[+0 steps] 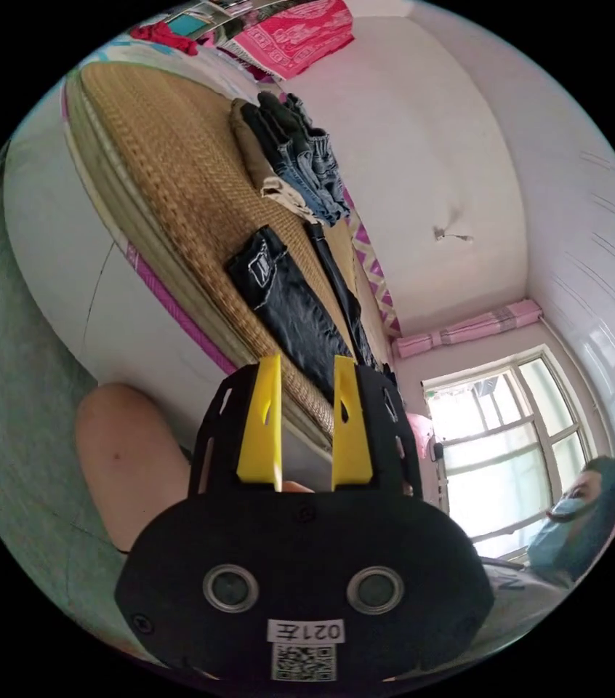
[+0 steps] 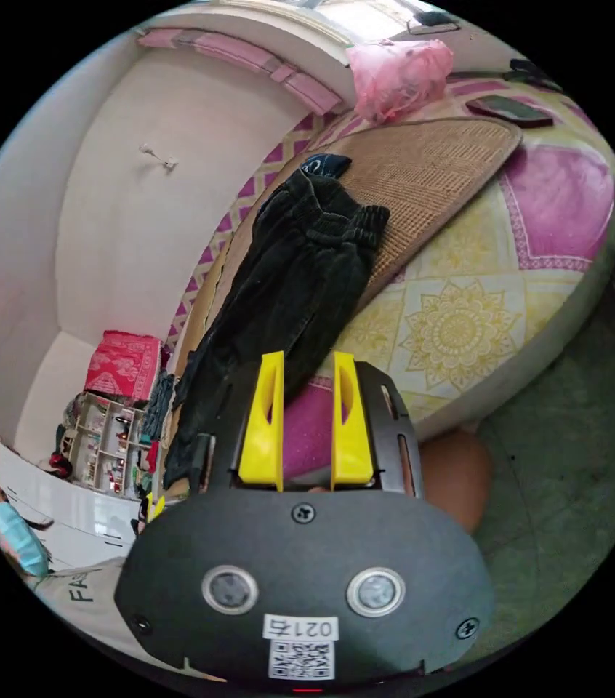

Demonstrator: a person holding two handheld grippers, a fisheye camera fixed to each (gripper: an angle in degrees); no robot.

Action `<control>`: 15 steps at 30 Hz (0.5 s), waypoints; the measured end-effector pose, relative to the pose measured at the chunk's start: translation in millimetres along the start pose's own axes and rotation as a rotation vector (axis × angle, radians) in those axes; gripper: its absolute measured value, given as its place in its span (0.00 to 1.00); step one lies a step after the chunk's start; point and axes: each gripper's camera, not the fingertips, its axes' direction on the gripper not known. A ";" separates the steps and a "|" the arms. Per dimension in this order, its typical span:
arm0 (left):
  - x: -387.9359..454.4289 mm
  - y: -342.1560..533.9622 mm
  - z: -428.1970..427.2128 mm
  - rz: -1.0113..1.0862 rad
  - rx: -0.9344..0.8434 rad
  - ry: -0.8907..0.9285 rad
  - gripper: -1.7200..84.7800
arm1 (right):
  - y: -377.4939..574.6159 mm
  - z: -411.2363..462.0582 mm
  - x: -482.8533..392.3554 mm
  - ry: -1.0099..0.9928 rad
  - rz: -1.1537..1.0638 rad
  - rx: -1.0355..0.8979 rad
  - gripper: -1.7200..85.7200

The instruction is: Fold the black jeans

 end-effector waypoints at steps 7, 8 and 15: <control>-5.4 -3.0 14.4 -0.044 0.000 -0.041 0.12 | 36.1 10.3 26.8 -0.064 0.019 0.026 0.09; -5.2 -5.3 15.3 -0.047 -0.003 -0.050 0.12 | 42.5 11.1 29.3 -0.065 0.016 0.031 0.09; -2.7 -22.7 33.7 -0.055 -0.030 -0.071 0.13 | 78.3 17.8 49.3 -0.014 0.026 0.016 0.09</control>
